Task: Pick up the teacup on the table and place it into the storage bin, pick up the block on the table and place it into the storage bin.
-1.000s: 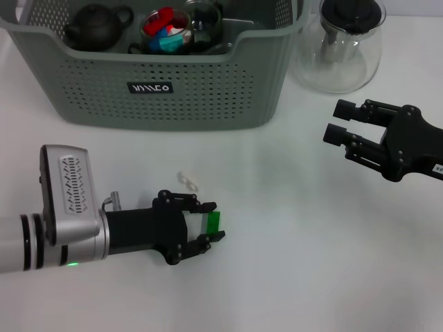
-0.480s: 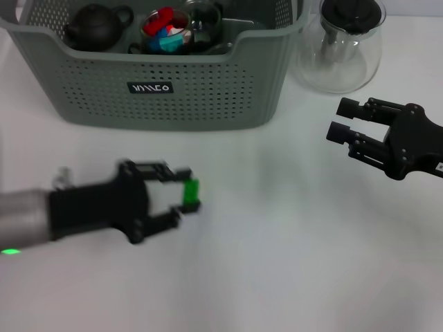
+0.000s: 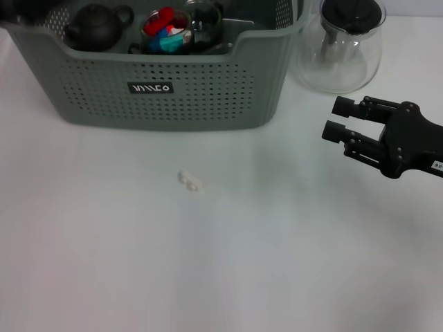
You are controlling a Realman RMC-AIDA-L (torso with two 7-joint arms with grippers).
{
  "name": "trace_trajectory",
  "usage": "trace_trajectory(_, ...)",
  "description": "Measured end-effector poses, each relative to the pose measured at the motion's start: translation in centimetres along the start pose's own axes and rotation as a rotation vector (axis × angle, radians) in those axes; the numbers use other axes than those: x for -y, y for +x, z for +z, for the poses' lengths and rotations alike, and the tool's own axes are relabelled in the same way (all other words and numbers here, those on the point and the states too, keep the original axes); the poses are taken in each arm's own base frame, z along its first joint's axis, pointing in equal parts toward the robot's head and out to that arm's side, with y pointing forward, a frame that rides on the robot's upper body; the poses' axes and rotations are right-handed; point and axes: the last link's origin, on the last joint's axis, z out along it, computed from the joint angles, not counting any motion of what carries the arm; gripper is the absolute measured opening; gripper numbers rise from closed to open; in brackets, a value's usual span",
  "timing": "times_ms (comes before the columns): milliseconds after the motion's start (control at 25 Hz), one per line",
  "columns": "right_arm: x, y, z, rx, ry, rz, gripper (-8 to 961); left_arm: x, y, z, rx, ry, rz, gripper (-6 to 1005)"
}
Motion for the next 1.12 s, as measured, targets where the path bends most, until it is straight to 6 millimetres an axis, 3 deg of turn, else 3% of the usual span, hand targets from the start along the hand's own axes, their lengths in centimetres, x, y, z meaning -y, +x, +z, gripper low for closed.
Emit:
trace_trajectory(160, -0.1, 0.1, 0.0, 0.001, 0.000, 0.002, 506, 3.7, 2.4, 4.5, 0.109, 0.097, -0.037, 437)
trace_trajectory(280, -0.1, 0.1, 0.0, 0.003, 0.001, 0.002, 506, 5.9, 2.1, 8.5, 0.281, 0.184, -0.003, 436)
trace_trajectory(440, 0.0, 0.0, 0.0, 0.002, 0.000, 0.001, 504, 7.5, 0.8, 11.5, 0.474, 0.302, 0.029, 436)
trace_trajectory(680, 0.0, 0.0, 0.0, 0.004, 0.003, -0.005, 505, 7.7, -0.8, 12.7, 0.535, 0.378, 0.047, 437)
trace_trajectory(1120, 0.0, 0.0, 0.1, 0.005, 0.001, -0.005, 505, 7.5, 0.0, 11.1, 0.470, 0.423, 0.030, 499)
